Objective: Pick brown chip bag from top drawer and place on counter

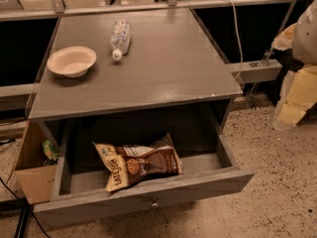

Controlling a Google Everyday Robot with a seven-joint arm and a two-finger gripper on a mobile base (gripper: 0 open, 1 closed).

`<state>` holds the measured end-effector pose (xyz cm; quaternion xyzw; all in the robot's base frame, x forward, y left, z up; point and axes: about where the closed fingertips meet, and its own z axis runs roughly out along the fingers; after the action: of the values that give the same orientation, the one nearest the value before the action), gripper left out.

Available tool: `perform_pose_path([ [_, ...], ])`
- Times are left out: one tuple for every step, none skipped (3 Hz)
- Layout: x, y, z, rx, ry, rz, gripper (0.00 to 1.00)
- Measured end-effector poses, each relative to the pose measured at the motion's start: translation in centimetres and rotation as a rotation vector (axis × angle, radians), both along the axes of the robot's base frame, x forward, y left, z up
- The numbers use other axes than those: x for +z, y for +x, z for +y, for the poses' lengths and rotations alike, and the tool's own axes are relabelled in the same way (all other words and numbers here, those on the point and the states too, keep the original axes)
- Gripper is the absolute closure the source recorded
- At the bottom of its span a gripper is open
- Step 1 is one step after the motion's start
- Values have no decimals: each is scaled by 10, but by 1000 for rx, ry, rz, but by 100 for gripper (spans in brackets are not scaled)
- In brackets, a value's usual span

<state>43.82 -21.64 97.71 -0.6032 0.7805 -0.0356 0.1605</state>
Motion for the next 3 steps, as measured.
perform_pose_path([
  [0, 0, 2, 12, -1, -3, 0],
  [-2, 2, 9, 58, -6, -15, 0],
  [-9, 5, 26, 182, -2, -45, 0],
])
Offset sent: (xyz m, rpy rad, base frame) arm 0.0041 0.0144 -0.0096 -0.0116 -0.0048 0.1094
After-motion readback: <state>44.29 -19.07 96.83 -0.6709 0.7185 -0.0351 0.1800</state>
